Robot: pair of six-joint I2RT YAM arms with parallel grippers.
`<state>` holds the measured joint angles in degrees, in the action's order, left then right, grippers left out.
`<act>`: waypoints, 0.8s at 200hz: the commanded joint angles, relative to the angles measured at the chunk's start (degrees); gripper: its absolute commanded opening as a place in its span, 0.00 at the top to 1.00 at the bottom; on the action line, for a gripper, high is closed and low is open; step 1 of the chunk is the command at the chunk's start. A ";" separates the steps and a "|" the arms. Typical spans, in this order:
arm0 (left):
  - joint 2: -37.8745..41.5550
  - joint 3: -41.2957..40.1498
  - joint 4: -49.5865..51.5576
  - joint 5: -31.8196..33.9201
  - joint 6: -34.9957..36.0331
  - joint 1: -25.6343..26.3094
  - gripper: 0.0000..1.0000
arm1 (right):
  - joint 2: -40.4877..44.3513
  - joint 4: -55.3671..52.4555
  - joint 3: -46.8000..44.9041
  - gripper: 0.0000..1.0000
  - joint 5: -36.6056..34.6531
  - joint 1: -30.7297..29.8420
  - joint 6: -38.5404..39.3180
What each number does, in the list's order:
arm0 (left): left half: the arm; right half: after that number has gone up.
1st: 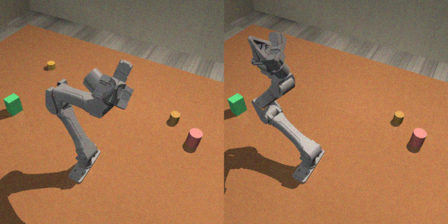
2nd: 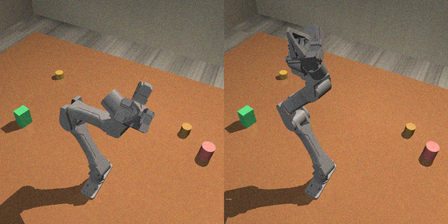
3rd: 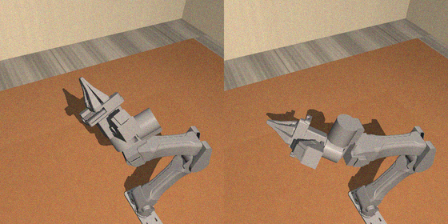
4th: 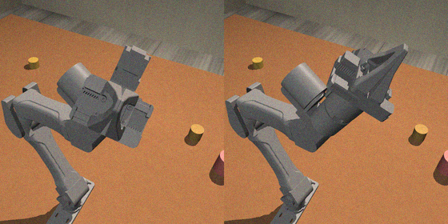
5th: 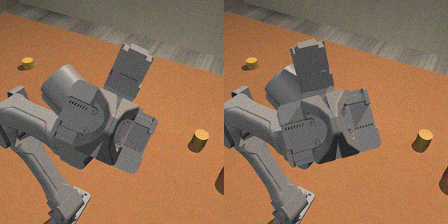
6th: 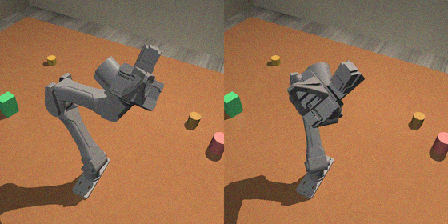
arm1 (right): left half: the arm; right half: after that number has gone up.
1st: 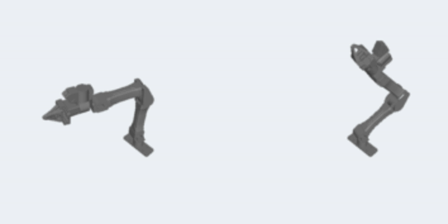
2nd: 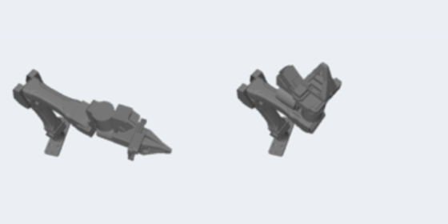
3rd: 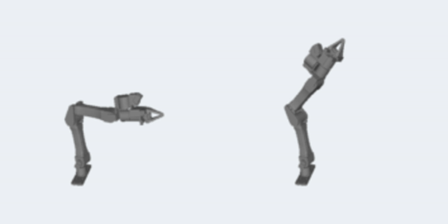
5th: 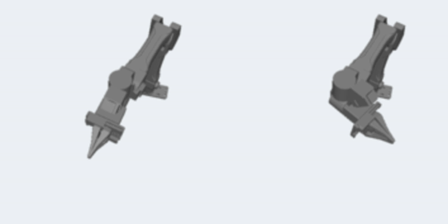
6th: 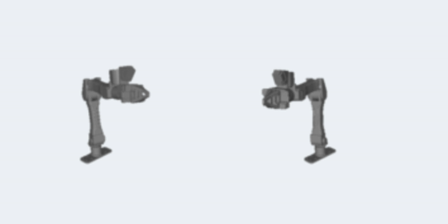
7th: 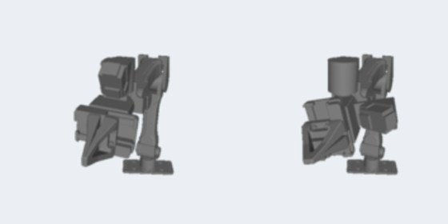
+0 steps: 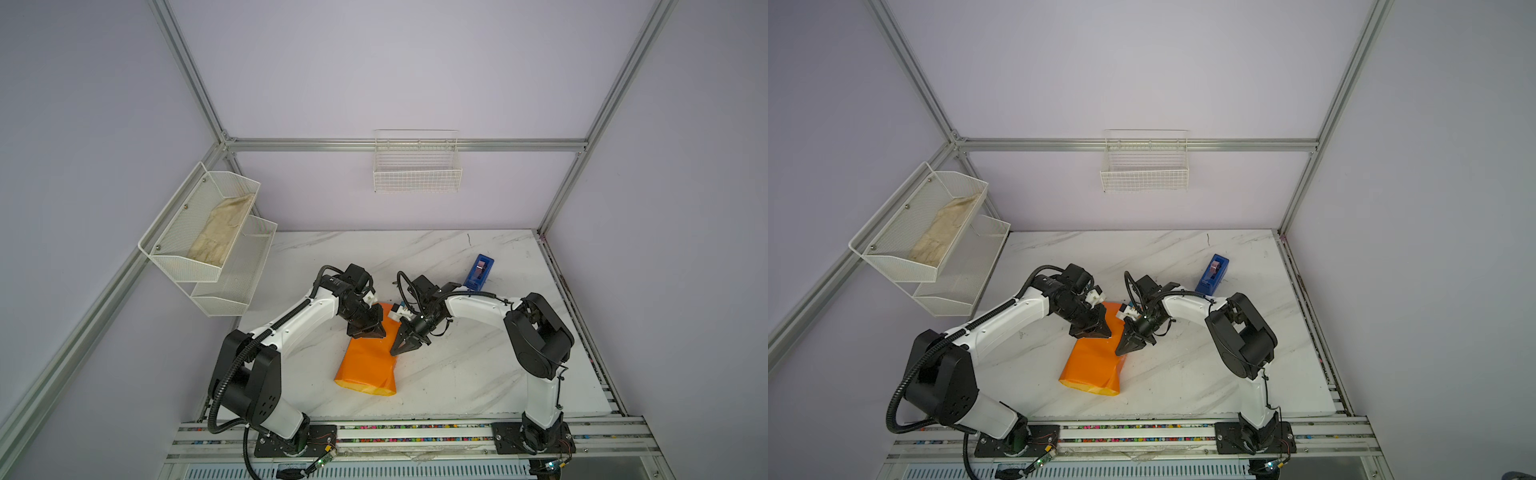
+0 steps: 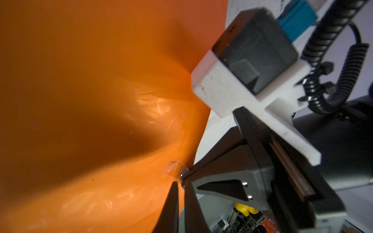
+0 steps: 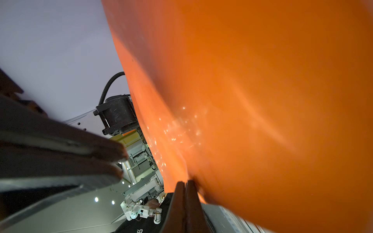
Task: Wrap a gift box in wrapping paper
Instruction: Stick the wrapping paper to the gift box.
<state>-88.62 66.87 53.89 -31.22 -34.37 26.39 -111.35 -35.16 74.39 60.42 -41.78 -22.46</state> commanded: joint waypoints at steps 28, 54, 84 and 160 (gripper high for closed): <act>-1.46 -0.28 -4.01 -0.30 -1.93 0.68 0.91 | -1.65 0.52 -0.77 1.00 -2.77 0.10 -0.34; -2.23 -2.63 -4.34 1.21 -2.01 0.70 0.91 | -1.73 0.65 -0.48 1.00 -2.59 0.08 -0.50; -2.97 -4.71 -4.41 1.95 -1.91 0.70 0.92 | -1.51 0.59 -0.52 1.00 -2.59 0.08 -0.39; -4.18 -7.28 -2.35 6.43 -1.31 0.68 0.92 | 1.23 -0.11 0.09 0.78 -3.89 0.21 -1.69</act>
<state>-91.37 62.96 49.04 -29.82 -35.92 26.70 -111.33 -34.98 74.37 60.69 -41.78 -23.31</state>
